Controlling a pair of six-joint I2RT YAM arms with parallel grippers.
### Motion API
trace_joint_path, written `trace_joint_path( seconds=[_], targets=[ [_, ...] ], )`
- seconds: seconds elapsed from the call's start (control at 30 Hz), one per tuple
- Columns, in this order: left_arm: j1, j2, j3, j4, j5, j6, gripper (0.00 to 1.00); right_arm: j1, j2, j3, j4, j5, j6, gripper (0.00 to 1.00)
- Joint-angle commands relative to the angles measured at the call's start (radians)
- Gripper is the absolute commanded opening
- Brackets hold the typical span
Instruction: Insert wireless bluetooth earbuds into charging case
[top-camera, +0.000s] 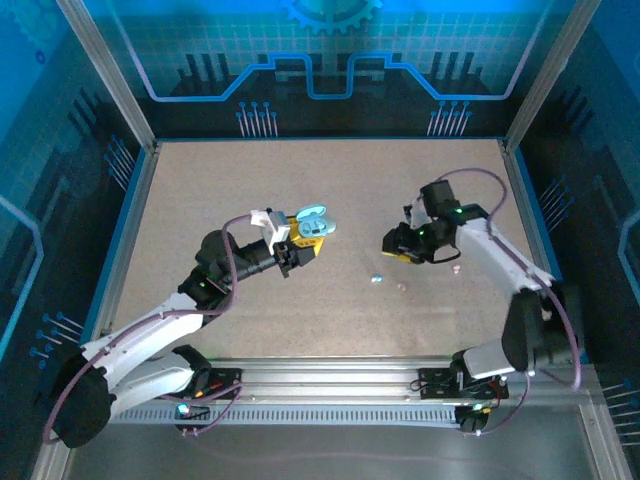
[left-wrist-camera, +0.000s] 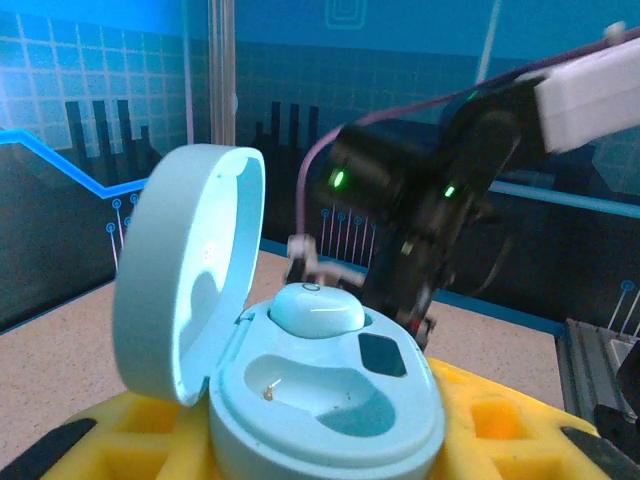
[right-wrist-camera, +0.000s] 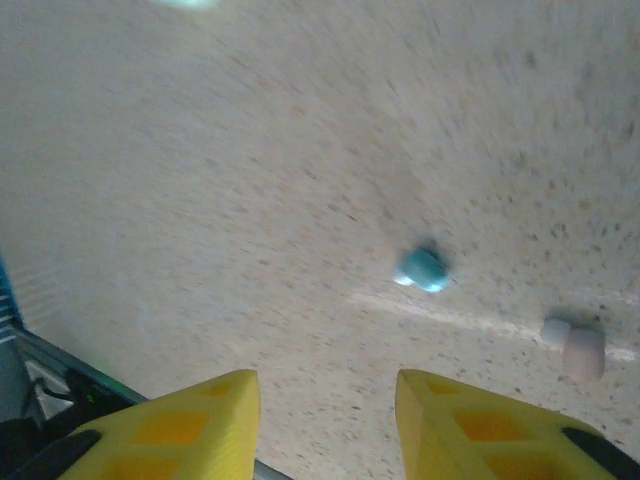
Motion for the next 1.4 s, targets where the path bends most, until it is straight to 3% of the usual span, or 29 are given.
trace_joint_path(
  seconds=[0.0,0.13,0.4,0.63,1.37],
  targets=[
    [-0.004,-0.028,-0.002,0.025,-0.013,0.000,0.34,0.051,0.047,-0.037,-0.001,0.010,0.043,0.46],
    [-0.006,-0.033,-0.001,0.011,-0.016,0.005,0.34,0.081,0.100,-0.091,0.088,0.043,0.117,0.54],
    [-0.006,-0.034,0.006,-0.009,-0.018,0.014,0.34,0.125,0.196,-0.115,0.188,0.043,0.195,0.55],
    [-0.007,-0.045,0.007,-0.026,-0.025,0.019,0.34,0.135,0.244,-0.118,0.245,0.062,0.211,0.52],
    [-0.007,-0.038,0.008,-0.027,-0.023,0.018,0.34,0.148,0.287,-0.005,0.178,0.196,0.134,0.41]
  ],
)
